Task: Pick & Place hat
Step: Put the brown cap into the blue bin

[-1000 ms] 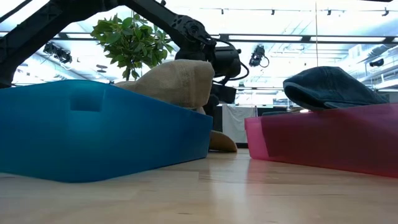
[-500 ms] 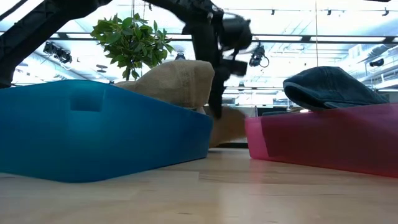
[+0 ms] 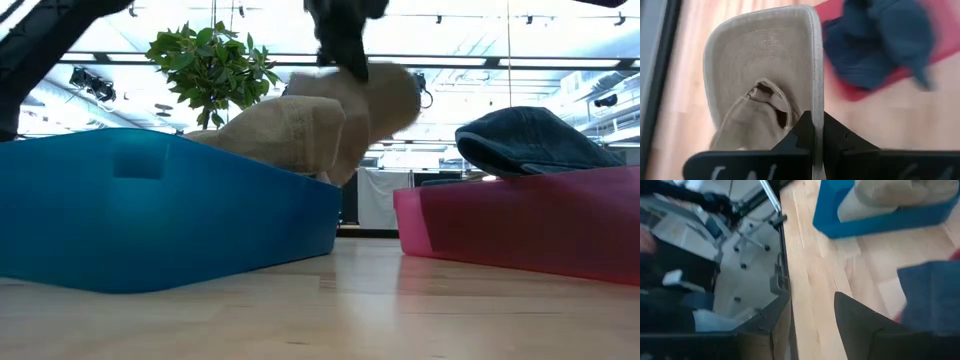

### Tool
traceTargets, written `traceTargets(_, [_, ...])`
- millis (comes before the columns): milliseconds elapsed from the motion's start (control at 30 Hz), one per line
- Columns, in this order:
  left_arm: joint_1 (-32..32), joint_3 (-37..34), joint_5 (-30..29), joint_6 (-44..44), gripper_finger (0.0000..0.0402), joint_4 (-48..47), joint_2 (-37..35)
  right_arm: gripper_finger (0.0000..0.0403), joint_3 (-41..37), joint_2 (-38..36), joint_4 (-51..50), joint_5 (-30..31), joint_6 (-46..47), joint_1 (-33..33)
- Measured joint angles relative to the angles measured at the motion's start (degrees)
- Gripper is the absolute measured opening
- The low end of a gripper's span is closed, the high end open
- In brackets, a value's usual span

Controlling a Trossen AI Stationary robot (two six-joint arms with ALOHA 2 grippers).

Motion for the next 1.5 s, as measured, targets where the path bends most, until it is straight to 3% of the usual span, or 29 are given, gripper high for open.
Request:
traceTargets(133, [-0.6,0.0,3.2,-6.0,0.0012,0.0,-4.2,0.0153,0.0,-1.6,-4.0,-0.9,-0.3,-0.8])
traceTargets(300, [-1.7,0.0,3.8,-12.0,0.0012,7.7,-10.1,0.0153,0.0,-2.8,-4.5,-0.7,-2.2,-1.8])
traceTargets(567, [-3.6,0.0,12.0,-20.3,0.0012,11.5,-17.3,0.0153,0.0,-2.8,-4.0,-0.7,-3.5,-2.2])
traceTargets(833, [-9.9,0.0,20.7,-18.8,0.0012,11.0,-18.7,0.0153,0.0,-2.7,-3.1,-0.7,-3.7,-2.1])
traceTargets(967, [-13.6,0.0,25.6,-17.8,0.0012,7.1,-18.4,0.0153,0.0,-3.0,3.4,-0.8,-5.9,-1.5])
traceTargets(1100, [-15.9,-0.1,26.2,-19.3,0.0012,2.4,-18.0,0.0153,0.0,-4.0,13.3,-0.7,-10.4,-1.4])
traceTargets(1267, [-16.8,-0.1,26.1,-20.5,0.0012,1.9,-18.1,0.0153,0.0,-5.5,24.7,2.7,-21.1,-1.5])
traceTargets(1400, [-17.1,-0.1,26.1,-21.4,0.0012,1.8,-18.1,0.0153,0.0,-6.2,28.8,7.6,-31.8,-2.2])
traceTargets(1500, [-17.0,-0.1,26.1,-21.4,0.0012,2.3,-18.1,0.0153,0.0,-5.6,30.9,7.8,-36.9,-3.8])
